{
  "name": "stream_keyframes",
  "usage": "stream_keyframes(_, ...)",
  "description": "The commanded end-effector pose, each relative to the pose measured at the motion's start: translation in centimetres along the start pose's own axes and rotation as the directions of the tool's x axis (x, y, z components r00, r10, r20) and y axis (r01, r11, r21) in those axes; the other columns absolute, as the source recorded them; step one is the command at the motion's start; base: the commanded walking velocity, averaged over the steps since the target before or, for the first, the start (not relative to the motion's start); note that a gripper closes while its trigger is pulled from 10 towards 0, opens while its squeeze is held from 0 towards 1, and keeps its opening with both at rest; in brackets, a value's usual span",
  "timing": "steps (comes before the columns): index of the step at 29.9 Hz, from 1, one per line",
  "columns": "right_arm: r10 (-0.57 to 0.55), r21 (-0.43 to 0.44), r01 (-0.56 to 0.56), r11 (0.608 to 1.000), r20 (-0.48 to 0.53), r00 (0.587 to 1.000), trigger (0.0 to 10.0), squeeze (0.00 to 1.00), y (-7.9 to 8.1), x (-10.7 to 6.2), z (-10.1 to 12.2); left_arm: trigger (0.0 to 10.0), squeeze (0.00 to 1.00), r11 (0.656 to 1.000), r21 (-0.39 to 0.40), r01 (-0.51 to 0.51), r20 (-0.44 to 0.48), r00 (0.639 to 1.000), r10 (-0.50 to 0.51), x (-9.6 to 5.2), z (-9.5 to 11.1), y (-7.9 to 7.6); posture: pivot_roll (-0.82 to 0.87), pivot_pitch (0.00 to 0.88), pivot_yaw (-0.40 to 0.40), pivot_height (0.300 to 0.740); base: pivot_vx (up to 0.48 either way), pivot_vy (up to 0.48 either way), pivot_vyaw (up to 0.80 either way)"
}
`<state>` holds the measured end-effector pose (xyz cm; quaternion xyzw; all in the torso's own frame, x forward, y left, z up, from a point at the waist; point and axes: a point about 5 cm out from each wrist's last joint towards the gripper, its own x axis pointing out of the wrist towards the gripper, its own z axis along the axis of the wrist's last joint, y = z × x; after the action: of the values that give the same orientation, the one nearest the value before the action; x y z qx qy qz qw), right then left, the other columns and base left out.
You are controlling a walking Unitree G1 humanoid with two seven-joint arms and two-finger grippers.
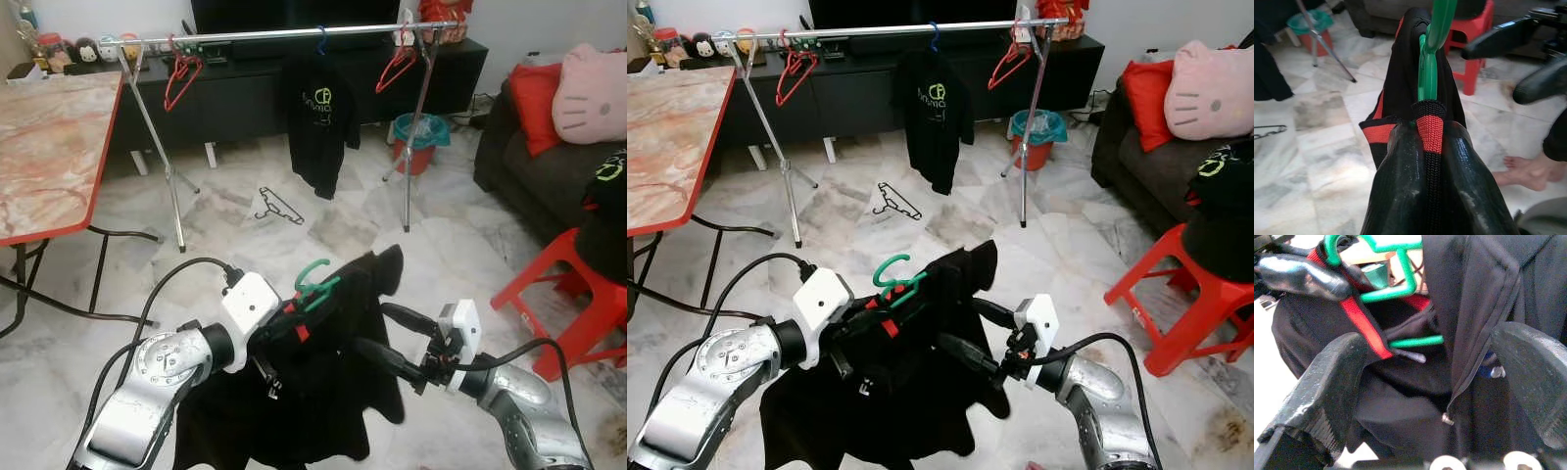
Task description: Hang hanger
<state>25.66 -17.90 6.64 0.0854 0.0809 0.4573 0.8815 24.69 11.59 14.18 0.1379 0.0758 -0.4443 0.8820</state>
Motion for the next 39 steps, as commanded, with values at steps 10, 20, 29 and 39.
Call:
stream_keyframes(10, -0.071, -0.028, 0.072, 0.997, 0.047, 0.996, 10.0, 0.00, -0.7, 1.6, 1.1, 10.0, 0.00, 0.996, 0.017, 0.093, 0.048, 0.994, -0.094, -0.5, 2.1, -0.9, 0.00, 0.000, -0.019, 0.736, 0.000, 0.000, 0.00)
stream_keyframes(20, -0.066, -0.031, 0.066, 0.997, 0.014, 0.998, 10.0, 0.00, -0.7, 1.7, 0.7, 10.0, 0.00, 0.992, 0.025, 0.125, 0.053, 0.991, -0.126, -0.3, 2.9, -1.2, 0.00, 0.000, -0.026, 0.736, 0.000, 0.000, 0.00)
stream_keyframes(29, -0.212, -0.095, 0.207, 0.974, -0.047, 0.976, 10.0, 0.00, -2.1, 1.2, -0.2, 10.0, 0.00, 0.989, 0.010, 0.146, 0.076, 0.986, -0.146, 0.0, 3.3, -1.9, 0.00, 0.000, -0.042, 0.736, 0.000, 0.000, 0.00)
stream_keyframes(39, -0.238, -0.092, 0.236, 0.967, -0.011, 0.971, 10.0, 0.00, -2.7, 1.6, 0.2, 10.0, 0.00, 0.986, 0.006, 0.164, 0.087, 0.983, -0.164, 0.2, 3.8, -2.2, 0.01, 0.000, -0.047, 0.736, 0.000, 0.000, 0.00)
